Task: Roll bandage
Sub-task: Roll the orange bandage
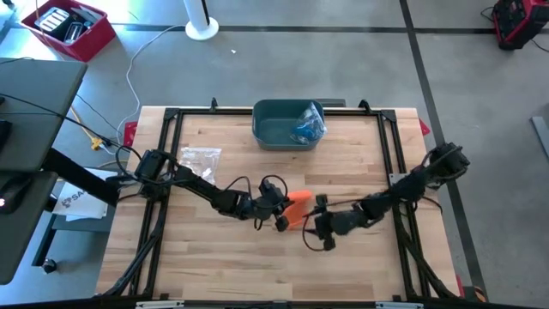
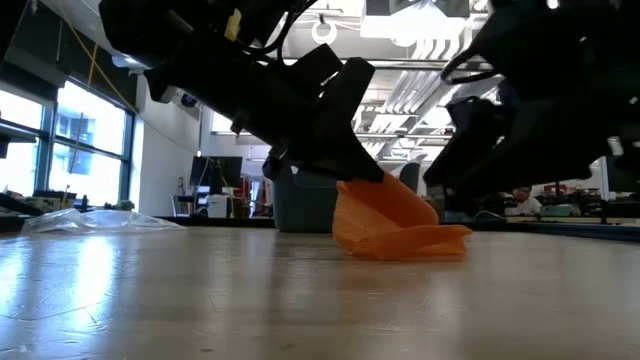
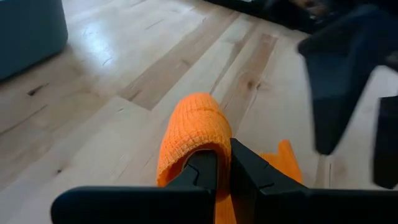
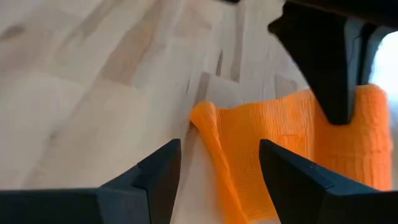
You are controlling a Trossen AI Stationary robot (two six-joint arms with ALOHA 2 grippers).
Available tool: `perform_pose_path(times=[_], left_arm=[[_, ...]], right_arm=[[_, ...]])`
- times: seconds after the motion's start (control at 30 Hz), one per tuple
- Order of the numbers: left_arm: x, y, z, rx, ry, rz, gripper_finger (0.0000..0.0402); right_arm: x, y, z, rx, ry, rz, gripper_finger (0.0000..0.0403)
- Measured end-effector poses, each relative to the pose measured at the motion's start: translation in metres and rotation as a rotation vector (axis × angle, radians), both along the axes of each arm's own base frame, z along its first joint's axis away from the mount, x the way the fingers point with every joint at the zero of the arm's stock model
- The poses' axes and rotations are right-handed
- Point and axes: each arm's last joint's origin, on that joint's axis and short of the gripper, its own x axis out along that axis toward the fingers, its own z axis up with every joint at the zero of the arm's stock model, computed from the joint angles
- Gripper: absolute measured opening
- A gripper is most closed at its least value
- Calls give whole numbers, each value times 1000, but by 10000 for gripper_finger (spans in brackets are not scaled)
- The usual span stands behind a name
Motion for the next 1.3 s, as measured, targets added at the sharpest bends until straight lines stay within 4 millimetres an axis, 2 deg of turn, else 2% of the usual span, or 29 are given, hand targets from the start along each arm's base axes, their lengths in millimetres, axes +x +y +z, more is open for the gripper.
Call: perform_pose_path(times=[0.2, 0.33, 0.43, 0.53, 0.67, 0.73, 0.87, 1.07, 1.2, 1.3], left_arm=[[0, 0, 0, 3, -2, 5, 14], [0, 0, 0, 4, -3, 8, 14], [0, 0, 0, 5, -5, 10, 14], [0, 0, 0, 6, -5, 12, 14], [0, 1, 1, 28, -11, 53, 14], [-1, 1, 1, 44, -15, 79, 14], [-2, 0, 2, 85, -22, 139, 14], [-4, 0, 6, 112, -35, 182, 14], [-7, 4, 11, 123, -42, 182, 14], [-20, 10, 16, 116, -51, 201, 14]], right_arm=[[12, -21, -18, 5, 102, 104, 209], [21, -29, -34, -7, 93, 64, 207], [30, -32, -42, -6, 91, 43, 191], [38, -33, -50, 11, 112, 24, 143], [45, -30, -59, 66, 154, 12, 35], [44, -23, -61, 106, 166, 9, 12], [34, 2, -60, 187, 167, 13, 5], [7, 56, -57, 325, 169, 136, 2], [-12, 83, -55, 361, 127, 126, 1], [-26, 98, -55, 405, 112, 84, 1]])
